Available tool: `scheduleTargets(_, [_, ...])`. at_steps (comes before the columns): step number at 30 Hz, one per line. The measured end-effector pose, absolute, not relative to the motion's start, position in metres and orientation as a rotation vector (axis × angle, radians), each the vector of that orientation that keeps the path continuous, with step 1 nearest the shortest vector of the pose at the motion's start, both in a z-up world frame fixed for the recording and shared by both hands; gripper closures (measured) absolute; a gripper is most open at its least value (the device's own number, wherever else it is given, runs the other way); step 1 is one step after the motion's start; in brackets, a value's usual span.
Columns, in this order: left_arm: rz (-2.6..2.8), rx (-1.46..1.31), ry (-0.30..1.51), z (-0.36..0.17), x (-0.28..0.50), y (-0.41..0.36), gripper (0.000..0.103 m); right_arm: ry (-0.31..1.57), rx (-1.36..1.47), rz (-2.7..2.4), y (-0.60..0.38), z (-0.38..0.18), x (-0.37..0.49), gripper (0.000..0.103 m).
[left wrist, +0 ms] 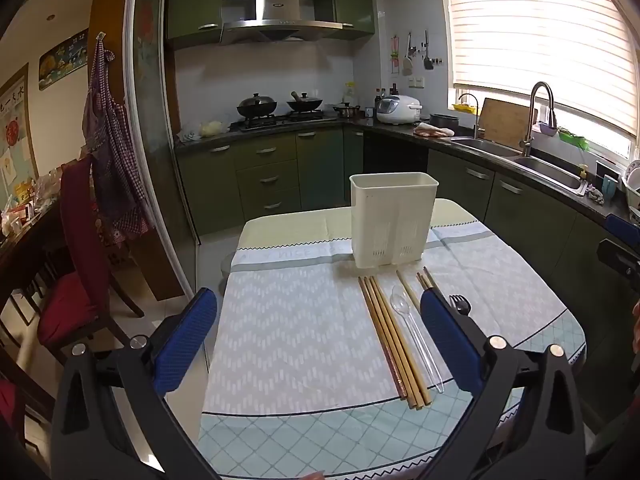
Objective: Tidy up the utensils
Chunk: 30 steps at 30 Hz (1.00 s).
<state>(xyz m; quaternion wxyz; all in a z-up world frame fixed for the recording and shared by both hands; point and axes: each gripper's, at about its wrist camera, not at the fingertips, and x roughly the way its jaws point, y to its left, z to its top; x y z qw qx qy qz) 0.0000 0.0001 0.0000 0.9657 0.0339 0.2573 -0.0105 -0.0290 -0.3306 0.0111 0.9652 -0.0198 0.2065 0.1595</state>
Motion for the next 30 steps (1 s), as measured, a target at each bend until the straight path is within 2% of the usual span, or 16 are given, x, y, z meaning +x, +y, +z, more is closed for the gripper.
scheduleTargets(30, [-0.035,0.062,0.525,-0.001,-0.006,0.0,0.006,0.415,-0.054,0.314,-0.326,0.01,-0.032,0.004])
